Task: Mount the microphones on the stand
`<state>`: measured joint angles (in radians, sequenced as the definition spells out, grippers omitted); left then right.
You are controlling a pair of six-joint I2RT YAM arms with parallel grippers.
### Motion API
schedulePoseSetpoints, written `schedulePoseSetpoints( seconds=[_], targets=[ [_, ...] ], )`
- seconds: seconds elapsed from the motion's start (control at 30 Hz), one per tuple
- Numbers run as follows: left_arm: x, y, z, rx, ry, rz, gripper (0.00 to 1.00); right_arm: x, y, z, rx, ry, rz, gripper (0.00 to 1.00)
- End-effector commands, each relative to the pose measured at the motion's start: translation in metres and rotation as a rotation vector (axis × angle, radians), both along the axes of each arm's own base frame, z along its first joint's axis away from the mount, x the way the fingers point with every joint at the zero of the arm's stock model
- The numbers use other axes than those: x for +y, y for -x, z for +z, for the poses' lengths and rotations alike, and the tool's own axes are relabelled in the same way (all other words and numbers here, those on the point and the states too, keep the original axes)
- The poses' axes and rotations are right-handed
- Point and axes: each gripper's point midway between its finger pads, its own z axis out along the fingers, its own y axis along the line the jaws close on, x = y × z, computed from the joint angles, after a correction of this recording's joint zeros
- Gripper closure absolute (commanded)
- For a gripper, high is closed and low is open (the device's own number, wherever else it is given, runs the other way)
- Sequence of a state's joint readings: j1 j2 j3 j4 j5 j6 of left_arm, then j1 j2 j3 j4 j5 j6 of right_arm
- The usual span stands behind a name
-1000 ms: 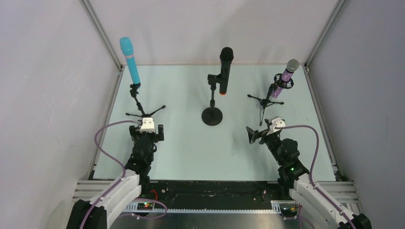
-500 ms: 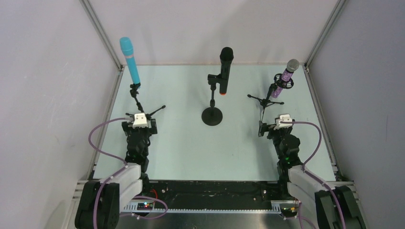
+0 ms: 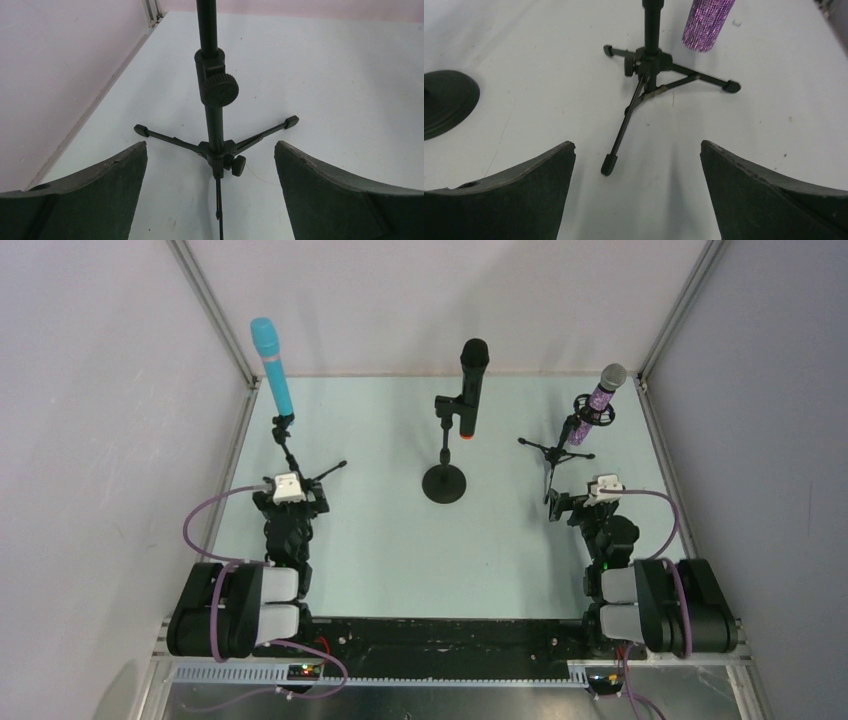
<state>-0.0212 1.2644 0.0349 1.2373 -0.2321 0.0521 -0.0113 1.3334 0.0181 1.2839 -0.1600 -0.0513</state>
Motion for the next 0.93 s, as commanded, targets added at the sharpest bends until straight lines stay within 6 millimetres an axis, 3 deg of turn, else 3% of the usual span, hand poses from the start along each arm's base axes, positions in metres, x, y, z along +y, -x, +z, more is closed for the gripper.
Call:
schedulePoseSetpoints(
  seconds=[0.0,0.1,0.27,0.9],
  targets=[
    [0.005,-0.009,0.03,-0.104,0.021,0.026,0.0,0.002,-0.007,0.014,-0.039,-0.022,0.019,0.0],
    [0.003,-0.011,0.029,-0.096,0.017,0.014,0.0,0.008,-0.021,0.018,-0.017,-0.02,0.071,0.0],
    [0.003,-0.024,0.023,-0.025,0.011,0.013,0.0,0.003,-0.03,0.012,0.041,-0.038,0.055,0.0],
    [0.006,-0.024,0.022,-0.013,0.023,0.034,0.0,-0.004,-0.037,0.008,0.087,-0.057,0.03,0.0]
  ],
)
